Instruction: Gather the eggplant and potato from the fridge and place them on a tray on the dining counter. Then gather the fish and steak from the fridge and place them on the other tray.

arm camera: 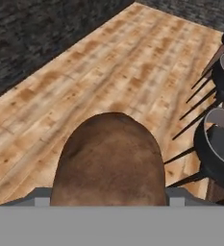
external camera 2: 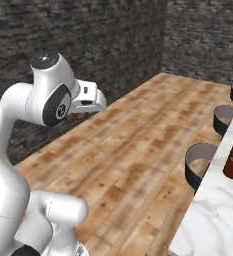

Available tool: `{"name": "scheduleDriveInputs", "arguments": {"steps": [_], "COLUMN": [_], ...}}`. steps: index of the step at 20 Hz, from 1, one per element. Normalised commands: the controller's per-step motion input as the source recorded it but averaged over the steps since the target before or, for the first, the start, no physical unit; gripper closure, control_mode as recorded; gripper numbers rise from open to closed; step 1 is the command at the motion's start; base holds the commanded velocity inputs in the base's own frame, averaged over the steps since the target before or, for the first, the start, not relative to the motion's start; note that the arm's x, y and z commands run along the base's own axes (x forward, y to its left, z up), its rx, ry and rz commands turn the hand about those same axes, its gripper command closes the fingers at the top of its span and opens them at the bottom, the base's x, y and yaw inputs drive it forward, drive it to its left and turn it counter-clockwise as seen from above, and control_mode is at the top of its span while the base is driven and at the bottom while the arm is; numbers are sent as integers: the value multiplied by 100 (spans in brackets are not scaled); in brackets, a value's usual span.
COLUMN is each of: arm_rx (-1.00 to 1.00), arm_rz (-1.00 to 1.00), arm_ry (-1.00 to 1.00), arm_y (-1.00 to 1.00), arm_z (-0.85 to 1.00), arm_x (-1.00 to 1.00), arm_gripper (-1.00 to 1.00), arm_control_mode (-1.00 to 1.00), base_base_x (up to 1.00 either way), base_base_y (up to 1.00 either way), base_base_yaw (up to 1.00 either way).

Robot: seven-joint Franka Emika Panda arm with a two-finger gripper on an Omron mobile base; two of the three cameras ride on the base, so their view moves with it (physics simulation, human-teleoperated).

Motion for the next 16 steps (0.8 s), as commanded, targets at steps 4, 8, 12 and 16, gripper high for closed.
{"name": "scheduleDriveInputs", "arguments": {"steps": [4, 8, 12, 16], "arm_rx": [0, 0, 0, 0], "arm_rz": [0, 0, 0, 0], "arm_ry": [0, 0, 0, 0], "arm_y": [0, 0, 0, 0], "arm_z": [0, 0, 0, 0], "arm_x": [0, 0, 0, 0], "arm_gripper": [100, 100, 100, 100], "arm_control_mode": [100, 100, 100, 100], "base_base_x": [100, 100, 100, 100], "base_base_y": [28, 29, 32, 37], "base_base_yaw": [-55, -57, -57, -57]}}
